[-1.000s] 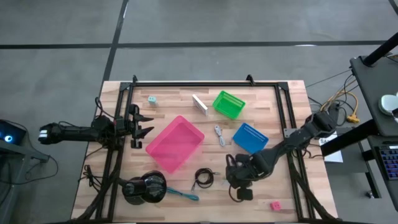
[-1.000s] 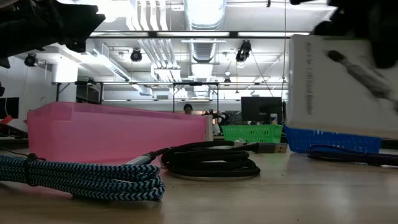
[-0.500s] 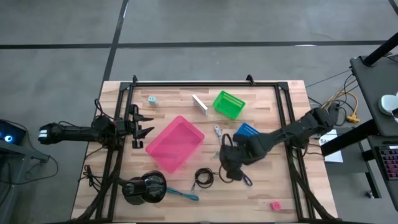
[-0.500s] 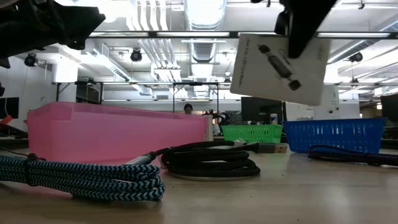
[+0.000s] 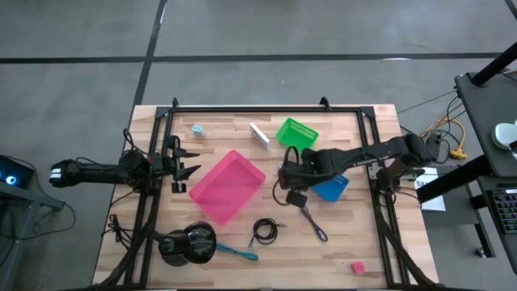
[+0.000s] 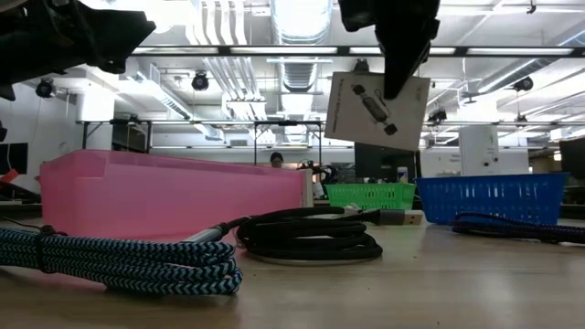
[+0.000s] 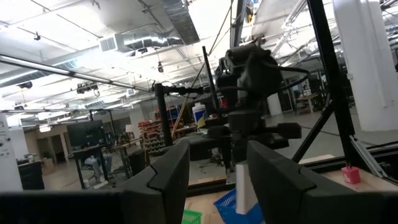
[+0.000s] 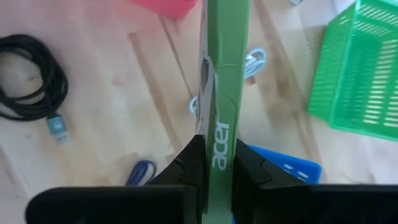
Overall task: Pick and place items into bin
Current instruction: Put the bottom green USB card reader box into the green bin
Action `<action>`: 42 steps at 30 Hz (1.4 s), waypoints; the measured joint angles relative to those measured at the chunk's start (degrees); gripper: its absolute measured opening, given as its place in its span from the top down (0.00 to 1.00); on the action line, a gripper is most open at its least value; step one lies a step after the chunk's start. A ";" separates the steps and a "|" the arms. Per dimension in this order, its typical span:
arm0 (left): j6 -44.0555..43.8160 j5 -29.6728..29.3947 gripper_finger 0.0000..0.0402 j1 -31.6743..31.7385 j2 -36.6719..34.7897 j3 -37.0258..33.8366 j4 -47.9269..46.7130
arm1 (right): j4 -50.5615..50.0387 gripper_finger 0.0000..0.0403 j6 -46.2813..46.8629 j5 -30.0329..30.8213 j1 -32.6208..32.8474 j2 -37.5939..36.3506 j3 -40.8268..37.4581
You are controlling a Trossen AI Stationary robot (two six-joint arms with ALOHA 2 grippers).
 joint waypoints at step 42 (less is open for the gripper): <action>-0.04 0.00 0.64 0.01 0.42 -0.04 -0.01 | -19.22 0.92 3.99 1.77 -6.43 -0.02 3.98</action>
